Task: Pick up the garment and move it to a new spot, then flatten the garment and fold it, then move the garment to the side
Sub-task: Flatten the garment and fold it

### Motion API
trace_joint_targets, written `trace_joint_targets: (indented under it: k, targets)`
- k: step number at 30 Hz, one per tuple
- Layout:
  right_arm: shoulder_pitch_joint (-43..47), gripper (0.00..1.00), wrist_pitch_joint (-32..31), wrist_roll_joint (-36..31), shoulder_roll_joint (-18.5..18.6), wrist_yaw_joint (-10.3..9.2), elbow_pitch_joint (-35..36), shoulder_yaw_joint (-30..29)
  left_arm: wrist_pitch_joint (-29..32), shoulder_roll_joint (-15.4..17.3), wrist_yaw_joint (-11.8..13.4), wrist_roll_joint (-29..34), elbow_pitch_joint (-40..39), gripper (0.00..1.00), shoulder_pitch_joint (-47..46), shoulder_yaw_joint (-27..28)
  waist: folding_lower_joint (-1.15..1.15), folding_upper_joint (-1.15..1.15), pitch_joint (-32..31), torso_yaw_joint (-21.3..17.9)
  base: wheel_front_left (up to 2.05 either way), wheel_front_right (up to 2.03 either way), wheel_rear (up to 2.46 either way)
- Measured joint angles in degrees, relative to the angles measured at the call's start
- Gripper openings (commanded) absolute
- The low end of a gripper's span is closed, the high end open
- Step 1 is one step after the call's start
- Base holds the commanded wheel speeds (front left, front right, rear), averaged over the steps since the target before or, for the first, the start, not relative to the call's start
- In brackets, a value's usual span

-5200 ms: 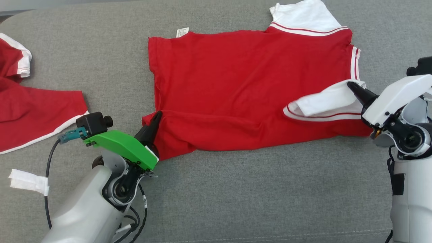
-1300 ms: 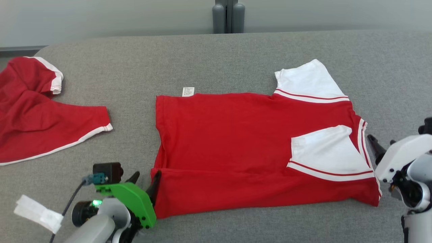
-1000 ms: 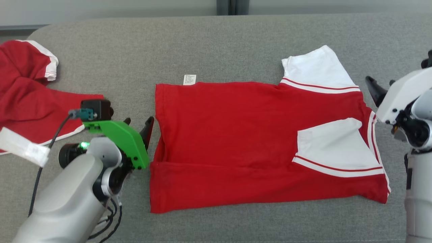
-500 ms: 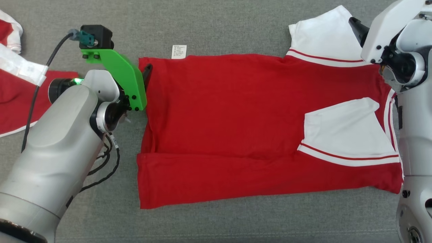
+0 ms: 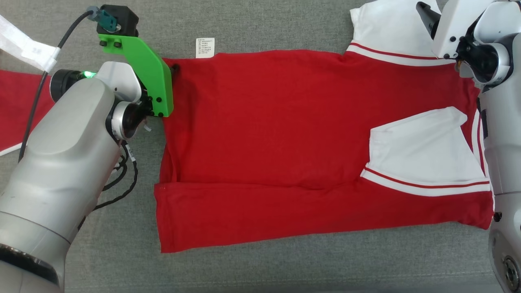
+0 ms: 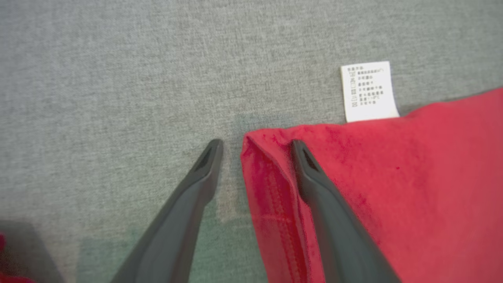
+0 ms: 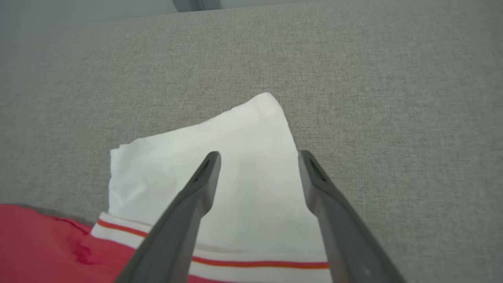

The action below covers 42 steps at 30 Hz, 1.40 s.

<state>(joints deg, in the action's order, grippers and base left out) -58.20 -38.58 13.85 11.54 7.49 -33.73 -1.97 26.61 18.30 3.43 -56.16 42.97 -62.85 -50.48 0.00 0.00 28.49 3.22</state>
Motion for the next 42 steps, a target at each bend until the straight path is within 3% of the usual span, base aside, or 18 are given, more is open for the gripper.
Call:
trace_joint_targets:
  k: [12, 22, 31, 32, 33, 34, 38, 42]
  targets:
    - [-2.3, 1.0, 2.3, -1.5, 8.1, 0.0, 0.5, 7.1, -5.4, -3.1, 0.7, 3.3, 0.2, 0.0, -0.9, -1.9, 0.0, 0.0, 2.7, 2.3, 0.0, 0.0, 0.0]
    - [-5.8, 1.0, -1.2, -0.9, 12.0, 0.0, 0.1, 13.7, -9.4, -4.6, 0.7, 3.4, -1.2, 0.0, -0.8, -1.5, 0.0, 0.0, 5.0, 4.0, 0.0, 0.0, 0.0]
    - [-7.8, 1.0, -3.0, -0.5, 13.4, 0.0, -3.3, 13.9, -11.0, -6.2, 0.5, 3.3, -1.7, 0.0, -1.4, -1.5, 0.0, 0.0, 7.1, 6.1, 0.0, 0.0, 0.0]
    - [-8.0, 0.6, -3.7, -0.4, 13.4, 0.0, -3.8, 13.7, -11.1, -6.3, 0.2, 3.3, -1.7, 0.0, -1.5, -1.4, 0.0, 0.0, 7.3, 6.3, 0.0, 0.0, 0.0]
    - [-8.1, 0.37, -4.4, -0.3, 13.4, 0.0, -4.0, 13.9, -11.2, -6.4, 0.1, 3.3, -1.7, 0.0, -1.5, -1.4, 0.0, 0.0, 7.4, 6.5, 0.0, 0.0, 0.0]
    - [-8.2, 0.0, -5.0, -0.2, 13.4, 0.0, -4.2, 14.1, -11.4, -6.5, 0.1, 3.3, -1.7, 0.0, -1.5, -1.4, 0.0, 0.0, 7.6, 6.6, 0.0, 0.0, 0.0]
    - [-8.4, 0.0, -5.9, 0.9, 13.0, 0.07, -4.0, 14.6, -13.2, -6.7, 0.1, 3.2, -1.3, 0.0, -1.5, -1.2, 0.0, 0.0, 7.5, 6.6, 0.0, 0.0, 0.0]
    - [-7.6, 0.0, -0.3, -0.2, 13.5, 0.08, -3.4, 12.7, -18.3, -6.9, 2.1, 4.1, -0.1, 0.0, -1.5, -0.4, 0.0, 0.0, 6.8, 6.1, 0.0, 0.0, 0.0]
